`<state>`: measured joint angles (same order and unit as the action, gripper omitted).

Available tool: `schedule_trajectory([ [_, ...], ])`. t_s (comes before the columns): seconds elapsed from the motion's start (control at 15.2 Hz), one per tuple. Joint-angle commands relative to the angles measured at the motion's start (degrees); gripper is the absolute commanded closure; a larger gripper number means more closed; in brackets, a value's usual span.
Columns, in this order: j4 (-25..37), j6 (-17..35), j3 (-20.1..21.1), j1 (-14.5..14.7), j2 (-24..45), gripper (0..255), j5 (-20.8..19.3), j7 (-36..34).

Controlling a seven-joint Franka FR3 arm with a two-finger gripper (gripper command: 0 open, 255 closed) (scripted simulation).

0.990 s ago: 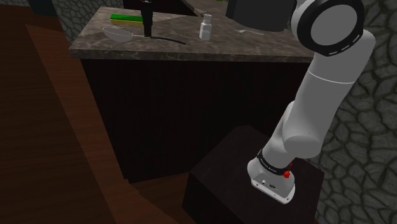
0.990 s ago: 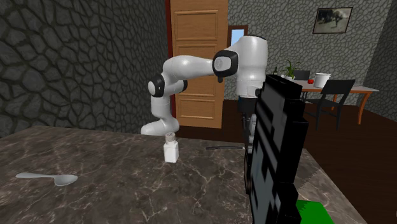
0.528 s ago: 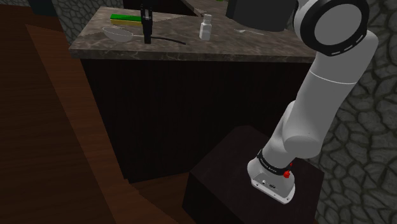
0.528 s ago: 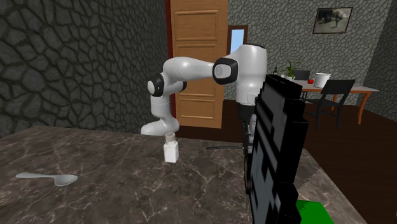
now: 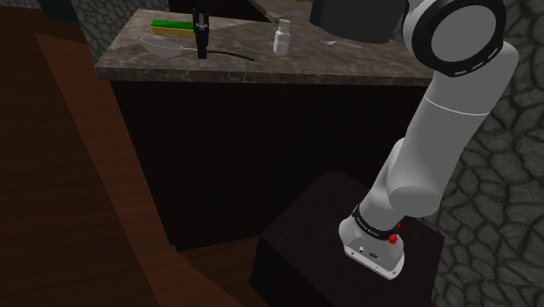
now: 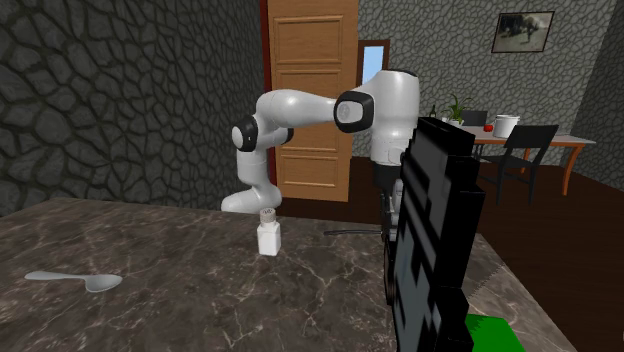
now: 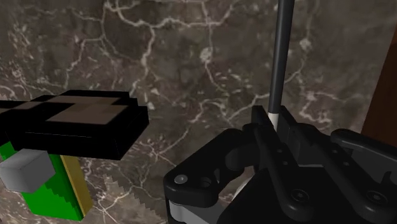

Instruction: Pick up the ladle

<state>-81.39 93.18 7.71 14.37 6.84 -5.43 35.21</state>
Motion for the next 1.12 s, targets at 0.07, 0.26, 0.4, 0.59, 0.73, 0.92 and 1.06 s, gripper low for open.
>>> schedule_trajectory([
  [0.07, 2.43, -1.81, 0.05, 0.11, 0.64, 255, -0.10, 0.04],
  [0.26, 6.27, -4.59, 0.11, 0.25, 1.71, 255, -0.26, 0.14],
  [0.4, 9.04, -6.52, 0.15, 0.37, 2.56, 255, -0.40, 0.21],
  [0.59, 13.62, -9.58, 0.21, 0.60, 4.09, 255, -0.67, 0.32],
  [0.73, 17.01, -11.77, 0.26, 0.80, 5.31, 255, -0.90, 0.39],
  [0.92, 22.85, -15.36, 0.32, 1.19, 7.57, 255, -1.33, 0.52],
  [1.06, 23.16, -15.55, 0.32, 1.21, 7.69, 255, -1.35, 0.53],
])
